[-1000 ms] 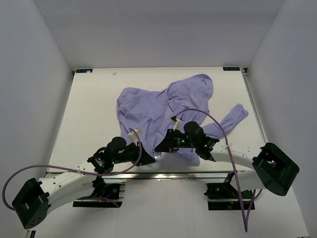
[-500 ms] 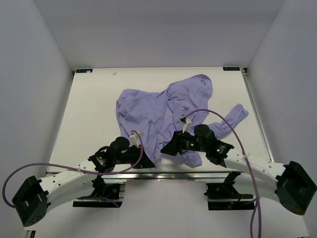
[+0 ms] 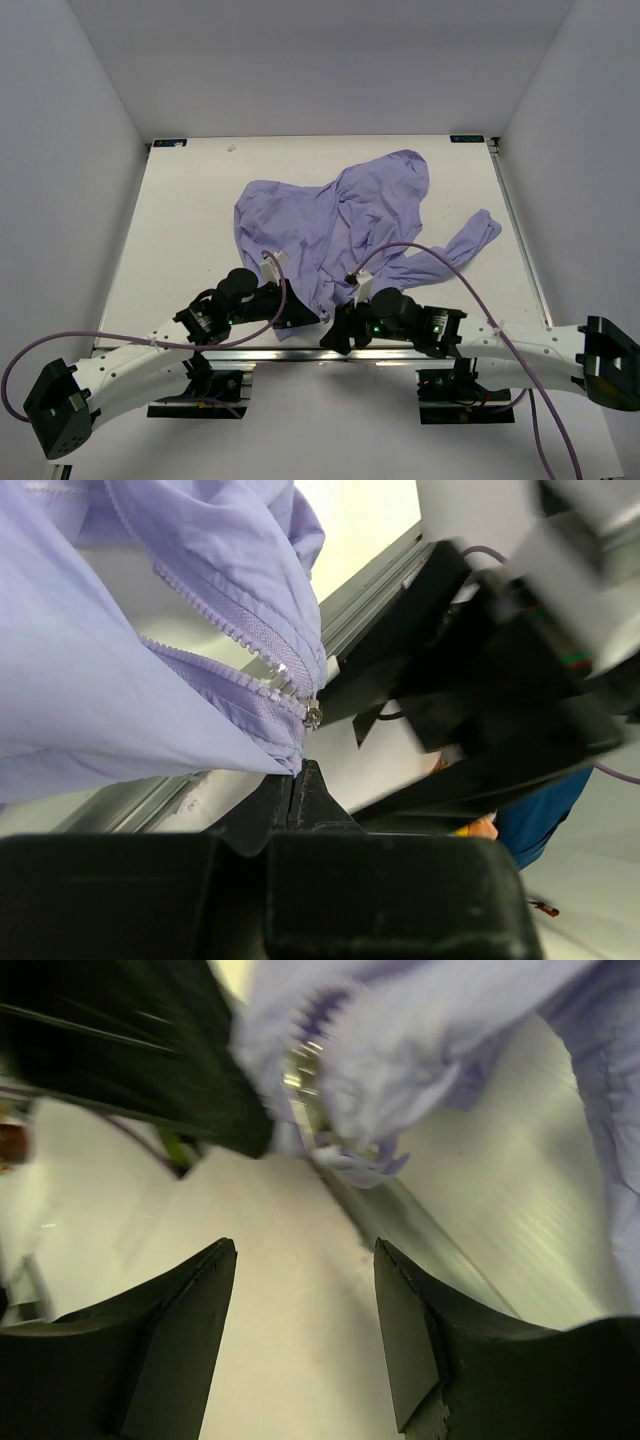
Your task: Zip up the jacket
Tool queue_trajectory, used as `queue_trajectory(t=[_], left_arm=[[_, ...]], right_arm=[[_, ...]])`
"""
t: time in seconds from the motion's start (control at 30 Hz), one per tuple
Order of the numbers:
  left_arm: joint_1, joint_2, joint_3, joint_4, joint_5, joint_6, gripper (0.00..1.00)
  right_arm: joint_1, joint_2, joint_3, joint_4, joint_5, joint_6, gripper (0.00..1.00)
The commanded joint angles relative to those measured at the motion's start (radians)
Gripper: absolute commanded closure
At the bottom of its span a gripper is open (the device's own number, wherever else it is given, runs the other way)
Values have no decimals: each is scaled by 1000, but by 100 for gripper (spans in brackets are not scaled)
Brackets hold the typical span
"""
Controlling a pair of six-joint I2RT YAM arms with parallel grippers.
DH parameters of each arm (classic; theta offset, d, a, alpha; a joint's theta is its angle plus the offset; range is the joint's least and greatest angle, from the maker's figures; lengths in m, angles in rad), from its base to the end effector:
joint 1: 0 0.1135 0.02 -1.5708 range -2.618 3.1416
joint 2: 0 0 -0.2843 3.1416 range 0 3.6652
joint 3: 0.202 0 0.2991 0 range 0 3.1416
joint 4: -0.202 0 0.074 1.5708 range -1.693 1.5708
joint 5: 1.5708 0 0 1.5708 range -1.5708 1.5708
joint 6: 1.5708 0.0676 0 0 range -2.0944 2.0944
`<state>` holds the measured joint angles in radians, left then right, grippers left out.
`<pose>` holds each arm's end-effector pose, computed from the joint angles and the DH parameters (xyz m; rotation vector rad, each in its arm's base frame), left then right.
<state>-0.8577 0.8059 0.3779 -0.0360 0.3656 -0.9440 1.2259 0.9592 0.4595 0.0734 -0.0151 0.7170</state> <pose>0.1369 -0.1953 0.1902 0.1660 2.3482 -1.4011 0.0909 0.2560 0.2000 -0.5721 2.1567 1.1963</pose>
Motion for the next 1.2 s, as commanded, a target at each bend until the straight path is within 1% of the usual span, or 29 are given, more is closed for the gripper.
queue_trajectory(t=[0.0, 0.13, 0.23, 0.47, 0.53, 0.57, 0.6, 0.63, 0.67, 0.73, 0.77, 0.8, 0.9, 1.0, 1.1, 1.13, 1.17], left_arm=[[-4, -1, 39, 27, -5, -3, 100], [-6, -8, 46, 13, -11, -3, 100], [-4, -13, 46, 7, -14, -1, 100], [-4, 15, 49, 10, -13, -3, 100], [-4, 21, 52, 8, -13, -3, 100], [-4, 22, 53, 7, -11, -1, 100], [-4, 24, 56, 5, -13, -2, 100], [-4, 24, 55, -2, -16, -3, 100], [-4, 24, 56, -10, -19, -1, 100], [-4, 22, 56, -22, -31, -4, 100], [-4, 22, 55, -25, -34, -4, 100], [-4, 21, 55, -28, -37, -4, 100], [-4, 27, 46, -38, -33, 7, 100], [-4, 53, 47, -80, -5, 25, 100], [-4, 70, 61, -146, 7, 59, 100], [-4, 72, 65, -178, 6, 76, 100], [-4, 70, 69, -191, 4, 83, 100]], right_arm=[[44, 64, 28, 52, 200, -39, 37], [49, 107, 16, 89, 297, -56, 37], [49, 101, -1, 133, 319, -74, 37], [49, 105, -19, 258, 282, -192, 38], [49, 119, -18, 275, 277, -209, 44], [49, 122, -15, 276, 277, -212, 56], [49, 128, -10, 276, 276, -215, 67], [49, 127, -9, 273, 267, -217, 75], [49, 122, -5, 252, 265, -215, 86], [49, 102, 4, 199, 261, -205, 94], [49, 93, 10, 198, 265, -194, 94], [49, 84, 16, 151, 267, -188, 100], [49, 61, 53, 59, 276, -162, 100], [49, 73, 119, -10, 284, -166, 100], [47, 116, 227, -153, 270, -186, 100], [47, 130, 257, -241, 279, -192, 100], [47, 142, 312, -286, 290, -192, 100]])
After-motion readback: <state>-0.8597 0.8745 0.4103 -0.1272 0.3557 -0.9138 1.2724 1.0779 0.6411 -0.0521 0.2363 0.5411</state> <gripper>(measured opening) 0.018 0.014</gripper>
